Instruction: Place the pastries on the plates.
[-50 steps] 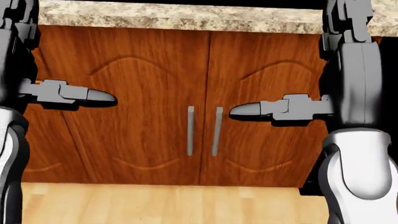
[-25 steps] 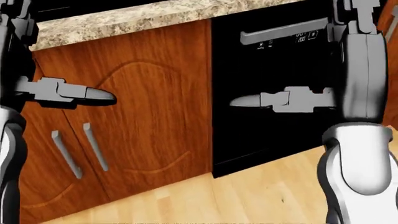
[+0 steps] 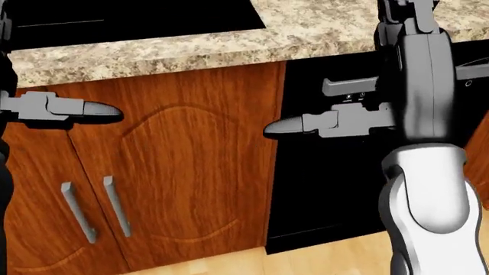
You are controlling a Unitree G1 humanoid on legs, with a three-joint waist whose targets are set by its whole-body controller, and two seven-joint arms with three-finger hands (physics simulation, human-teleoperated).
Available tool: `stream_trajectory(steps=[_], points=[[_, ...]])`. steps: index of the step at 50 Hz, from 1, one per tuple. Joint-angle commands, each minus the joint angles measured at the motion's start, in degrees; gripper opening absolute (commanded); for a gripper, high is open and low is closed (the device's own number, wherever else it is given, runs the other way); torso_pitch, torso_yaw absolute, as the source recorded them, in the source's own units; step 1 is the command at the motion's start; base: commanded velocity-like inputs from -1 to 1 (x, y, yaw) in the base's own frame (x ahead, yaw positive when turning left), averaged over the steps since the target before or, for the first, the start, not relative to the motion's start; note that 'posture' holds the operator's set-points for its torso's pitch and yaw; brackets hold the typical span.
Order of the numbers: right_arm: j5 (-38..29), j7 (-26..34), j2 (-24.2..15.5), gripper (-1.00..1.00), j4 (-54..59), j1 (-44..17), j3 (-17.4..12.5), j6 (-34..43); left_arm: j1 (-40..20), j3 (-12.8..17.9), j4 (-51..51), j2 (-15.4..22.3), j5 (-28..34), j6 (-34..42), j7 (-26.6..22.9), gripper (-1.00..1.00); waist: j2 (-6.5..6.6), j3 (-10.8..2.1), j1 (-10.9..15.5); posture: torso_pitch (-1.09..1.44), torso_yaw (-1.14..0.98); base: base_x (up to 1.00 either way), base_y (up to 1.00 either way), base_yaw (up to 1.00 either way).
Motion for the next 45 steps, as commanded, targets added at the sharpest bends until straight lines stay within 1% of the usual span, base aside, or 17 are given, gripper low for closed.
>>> stream_trajectory(steps=[1,5,8,9,11,13,14,20,21,22,23,27,28,30,31,40,45], points=[[0.0,-0.4,-0.4,1.00,-1.3,-1.3,-0.5,-0.9,-1.6,-0.2,-1.4,0.2,-0.1,-1.6,-0.1,1.00,0.74,-0.50,-0.6,0.00,0.00,0.68,-0.93,0.00],[-0.1,-0.4,-0.5,1.00,-1.4,-1.4,-0.4,-0.7,-1.5,0.0,-1.6,0.4,-0.2,-1.5,0.0,1.00,-2.46,-1.43,-1.1,0.00,0.00,0.69,-0.95,0.00],[-0.2,-0.5,-0.5,1.00,-1.3,-1.2,-0.5,-1.0,-1.5,-0.2,-1.5,0.3,0.0,-1.5,0.0,1.00,-7.24,-1.72,-2.0,0.00,0.00,0.65,-0.97,0.00],[-0.2,-0.6,-0.5,1.00,-1.3,-1.2,-0.6,-0.9,-1.5,-0.2,-1.5,0.3,0.0,-1.5,0.0,1.00,-6.12,-1.78,-2.5,0.00,0.00,0.54,-1.00,0.00],[-0.1,-0.9,-0.5,1.00,-1.0,-1.6,-1.0,-0.2,-1.3,-0.2,-1.4,0.2,0.2,-1.6,0.1,1.00,-8.54,0.36,-3.3,0.00,0.00,0.34,-0.89,0.00],[0.4,-1.5,-0.5,1.00,-1.3,-1.9,-1.2,0.2,-1.2,-0.2,-1.4,0.2,0.2,-1.7,0.2,1.00,-8.72,-2.33,-3.7,0.00,0.00,0.02,-0.45,0.00],[0.3,-1.9,-0.6,1.00,-1.1,-1.9,-1.1,0.2,-1.4,-0.2,-1.7,0.2,0.2,-1.5,0.1,1.00,-9.45,-1.34,-3.4,0.00,0.00,0.00,0.00,0.00],[0.2,-2.3,-0.7,1.00,-1.1,-1.9,-0.9,-0.4,-1.0,0.1,-2.0,0.4,0.0,-1.7,0.0,1.00,-3.58,0.53,1.0,0.00,0.00,0.00,0.00,0.00],[0.1,-2.2,-0.8,1.00,-1.0,-1.8,-0.8,-0.4,-0.9,0.2,-2.0,0.5,0.1,-1.6,0.0,1.00,-0.27,-0.10,2.6,0.00,0.00,0.00,0.00,0.00],[0.1,-2.2,-0.8,1.00,-1.0,-1.8,-0.8,-0.4,-0.9,0.2,-2.0,0.5,0.1,-1.6,0.0,1.00,5.98,-0.09,5.5,0.00,0.00,0.00,0.00,0.00],[0.0,-2.2,-0.8,1.00,-1.0,-1.9,-0.8,-0.4,-0.9,0.2,-2.1,0.6,0.2,-1.6,0.0,1.00,1.00,0.80,2.0,0.00,0.00,0.00,0.00,0.00],[0.8,-2.4,-0.7,1.00,-0.8,-2.6,-1.1,0.0,-1.0,0.3,-2.0,0.7,0.1,-1.6,0.0,1.00,-0.06,1.99,3.6,0.00,0.00,0.00,0.00,0.00],[0.9,-2.4,-0.7,1.00,-0.6,-2.9,-1.0,0.1,-1.0,0.3,-2.0,0.7,0.0,-1.5,0.0,1.00,-1.35,1.45,2.8,0.00,0.00,0.00,-0.16,0.00],[0.6,-2.2,-1.0,1.00,-0.6,-3.3,-0.7,0.3,-1.1,0.4,-1.8,0.8,0.0,-1.6,0.0,1.00,-7.91,-1.81,-0.3,0.00,0.00,0.00,-0.36,0.00],[0.4,-2.1,-1.1,1.00,-0.6,-3.3,-0.6,0.2,-1.1,0.4,-1.8,0.9,0.0,-1.6,0.0,1.00,-3.82,-1.37,0.3,0.00,0.00,0.02,-0.41,0.00],[-3.3,0.5,0.0,1.00,-0.9,-2.5,-0.2,1.1,-0.7,0.5,-1.9,0.8,0.0,-1.7,0.1,1.00,-5.91,-2.63,-0.2,0.00,0.00,0.00,0.02,0.00],[-0.4,-1.8,-0.5,1.00,-1.3,-2.5,-1.4,1.7,-0.8,0.3,-1.6,0.7,0.2,-2.0,0.3,1.00,-2.50,-1.50,-0.7,0.00,0.00,0.00,0.03,0.00]])
